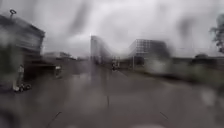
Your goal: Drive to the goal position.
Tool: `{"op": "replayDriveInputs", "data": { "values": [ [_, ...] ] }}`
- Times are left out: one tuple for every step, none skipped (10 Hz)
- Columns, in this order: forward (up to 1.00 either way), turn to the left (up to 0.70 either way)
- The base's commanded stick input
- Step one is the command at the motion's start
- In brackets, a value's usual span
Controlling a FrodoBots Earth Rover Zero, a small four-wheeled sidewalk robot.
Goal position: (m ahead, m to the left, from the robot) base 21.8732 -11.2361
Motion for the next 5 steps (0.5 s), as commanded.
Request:
{"op": "replayDriveInputs", "data": {
  "values": [
    [0.7, 0.0],
    [0.7, 0.0],
    [0.7, 0.0],
    [0.7, 0.0],
    [0.77, 0.0]
  ]
}}
